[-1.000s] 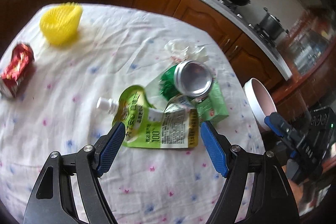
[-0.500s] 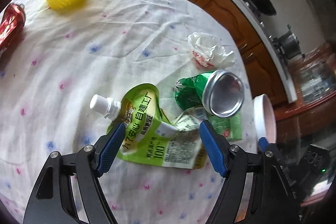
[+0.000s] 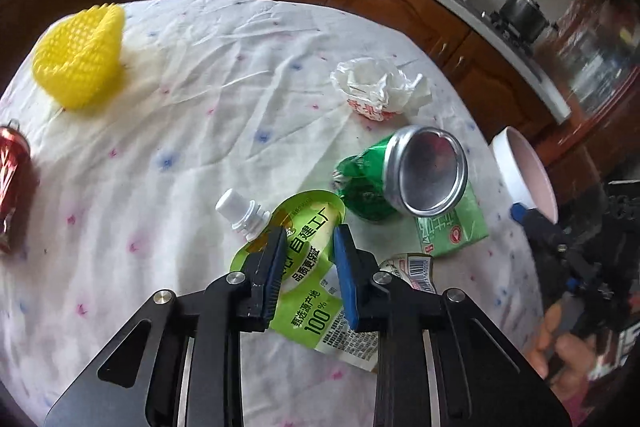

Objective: Collect trash

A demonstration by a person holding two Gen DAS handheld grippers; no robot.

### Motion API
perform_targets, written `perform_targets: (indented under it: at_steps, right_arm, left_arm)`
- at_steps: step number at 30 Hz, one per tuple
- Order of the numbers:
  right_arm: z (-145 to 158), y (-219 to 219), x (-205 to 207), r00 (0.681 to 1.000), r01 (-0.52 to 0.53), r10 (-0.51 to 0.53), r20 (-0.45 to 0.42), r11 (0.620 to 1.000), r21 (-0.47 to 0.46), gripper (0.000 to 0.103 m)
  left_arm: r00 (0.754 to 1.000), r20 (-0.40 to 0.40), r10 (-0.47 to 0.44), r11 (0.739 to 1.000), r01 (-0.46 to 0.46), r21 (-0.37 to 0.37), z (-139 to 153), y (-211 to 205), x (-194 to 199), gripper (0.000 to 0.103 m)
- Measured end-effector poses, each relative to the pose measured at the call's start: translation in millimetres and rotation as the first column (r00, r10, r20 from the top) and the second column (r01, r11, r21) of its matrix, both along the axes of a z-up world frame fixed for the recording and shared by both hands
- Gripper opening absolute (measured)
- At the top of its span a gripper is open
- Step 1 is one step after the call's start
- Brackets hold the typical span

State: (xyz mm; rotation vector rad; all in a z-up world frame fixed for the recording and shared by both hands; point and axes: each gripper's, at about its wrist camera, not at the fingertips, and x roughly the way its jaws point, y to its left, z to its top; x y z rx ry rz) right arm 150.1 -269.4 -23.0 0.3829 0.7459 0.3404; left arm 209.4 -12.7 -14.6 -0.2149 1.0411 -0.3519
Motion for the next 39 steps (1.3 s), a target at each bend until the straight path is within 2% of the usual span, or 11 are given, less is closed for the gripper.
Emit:
perform_targets:
  at_steps: [5,9,13,16,18,19,27,29,30,33,39]
  right_arm:
    - [-7.1,7.6,10.2,1.000,-0.014,0.014,-0.020,1.000,-0.001,0.076]
    - [-11.6,17.9,19.4,0.999,-0.026,0.025,-0.028,0.999,-0.022,0.075]
    - [-20.7,28.3,33.5,0.997,-0.037,0.034,-0.064,0.998,-0.043,0.061]
    - [-22.8,29.8,36.9,0.997,-0.043,0.041,-0.061,0.999,-0.031,0.060]
    - [-20.7,30.2,36.7,0.998,-0.041,0.039,-0.054,0.999,-0.037,0.055]
    - [-19.4,30.0,36.2,0.998,-0.043,0.041,-0.050,0.999,-0.033,0.047]
    - [-17.9,39.7,36.1,0.997,-0.054,0.051,-0.064,0.998,-0.036,0.051]
    - [-16.6,43.7,34.0,0.997,-0.055,0.052,-0.052,0.996,-0.066,0.051]
    - [-15.7,44.9,33.0,0.998,-0.051,0.047,-0.046,0.995,-0.081,0.051]
    - [-12.3,48.4,30.2,0.998,-0.045,0.041,-0.036,0.992,-0.119,0.046]
    - [-10.9,54.2,25.5,0.998,-0.052,0.048,-0.030,0.991,-0.123,0.054]
  left_arm:
    - [0.996,0.015,0.093,0.996,-0.093,-0.011,3.2,21.0,-5.2,0.050]
    - [0.989,-0.033,0.141,0.990,-0.142,-0.020,-6.3,27.3,7.5,0.052]
    - [0.984,-0.075,0.159,0.987,-0.160,-0.018,-21.3,25.5,22.0,0.052]
    - [0.985,-0.060,0.159,0.987,-0.161,-0.017,-25.9,23.1,26.2,0.049]
    - [0.987,-0.055,0.150,0.988,-0.151,-0.016,-26.5,21.3,27.3,0.037]
    - [0.988,-0.054,0.143,0.989,-0.144,-0.018,-27.9,20.4,27.9,0.028]
    - [0.993,-0.014,0.117,0.992,-0.117,-0.049,-19.3,26.0,14.7,0.026]
    - [0.993,0.000,0.119,0.991,-0.119,-0.057,-13.3,29.9,6.7,0.026]
    - [0.993,0.009,0.121,0.991,-0.120,-0.061,-10.0,31.6,2.6,0.021]
    - [0.992,0.032,0.120,0.990,-0.117,-0.075,0.4,36.0,-9.0,0.021]
    - [0.990,0.080,0.114,0.992,-0.110,-0.061,14.1,33.8,-24.9,0.018]
